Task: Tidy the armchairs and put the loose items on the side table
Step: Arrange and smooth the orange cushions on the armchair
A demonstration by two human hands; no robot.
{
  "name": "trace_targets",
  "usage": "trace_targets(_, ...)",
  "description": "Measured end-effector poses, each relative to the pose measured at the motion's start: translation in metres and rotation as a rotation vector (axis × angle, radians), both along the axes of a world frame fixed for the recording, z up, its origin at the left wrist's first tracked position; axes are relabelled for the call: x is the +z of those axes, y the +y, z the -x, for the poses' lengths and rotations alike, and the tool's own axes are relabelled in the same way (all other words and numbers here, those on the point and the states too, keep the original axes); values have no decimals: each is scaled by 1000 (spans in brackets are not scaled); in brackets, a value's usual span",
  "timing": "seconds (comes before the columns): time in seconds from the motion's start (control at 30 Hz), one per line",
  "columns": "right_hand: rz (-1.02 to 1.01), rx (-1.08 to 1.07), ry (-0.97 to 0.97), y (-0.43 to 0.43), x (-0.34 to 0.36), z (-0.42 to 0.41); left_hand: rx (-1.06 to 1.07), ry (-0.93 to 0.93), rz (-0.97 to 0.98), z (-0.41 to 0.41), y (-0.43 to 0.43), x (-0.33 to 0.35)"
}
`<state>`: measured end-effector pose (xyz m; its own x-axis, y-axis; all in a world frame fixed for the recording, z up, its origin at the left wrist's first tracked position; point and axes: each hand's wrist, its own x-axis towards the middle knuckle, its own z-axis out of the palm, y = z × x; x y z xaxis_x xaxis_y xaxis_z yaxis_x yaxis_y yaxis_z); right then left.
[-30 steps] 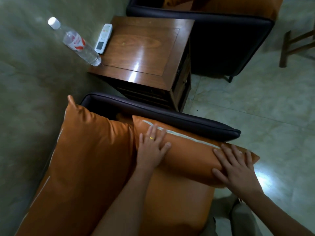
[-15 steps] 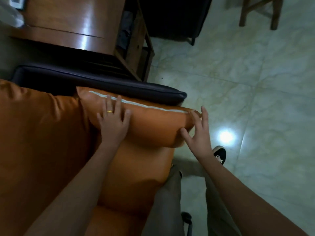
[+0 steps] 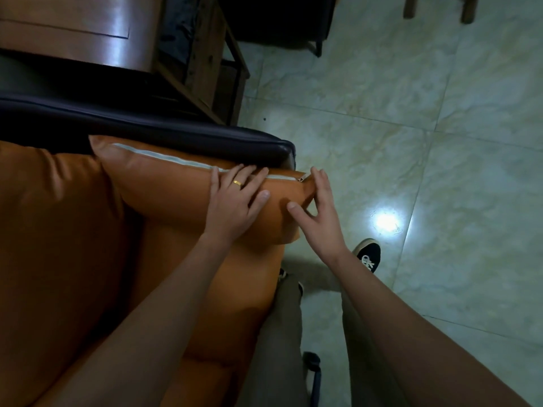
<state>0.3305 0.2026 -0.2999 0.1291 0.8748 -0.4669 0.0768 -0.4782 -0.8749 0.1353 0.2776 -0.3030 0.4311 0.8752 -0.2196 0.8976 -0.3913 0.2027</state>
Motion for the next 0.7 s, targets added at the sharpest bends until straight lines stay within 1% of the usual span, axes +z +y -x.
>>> trace_targets(0.17, 36, -56, -28, 7, -15, 21, -1, -117, -147, 23, -2, -15)
trace_targets(0.27, 56, -100, -34, 6, -22, 39, -55, -171, -218, 40, 3, -24)
trace_targets(0.4, 28, -82, 3, 15, -26, 83, -66, -244, -280, 82, 18, -32)
trace_targets(0.47, -4, -39, 4, 34, -24, 125, -32, -243, -300, 124, 33, -34)
trace_targets(0.57, -52, 21, -45, 64, -23, 171, 43, -188, -288, 183, 63, -32)
trace_targets(0.63, -47, 30, -60, 72, -28, 174, 22, -151, -255, 193, 72, -30)
trace_targets(0.7, -40, 41, -69, 68, -31, 165, 32, -146, -230, 186, 69, -28)
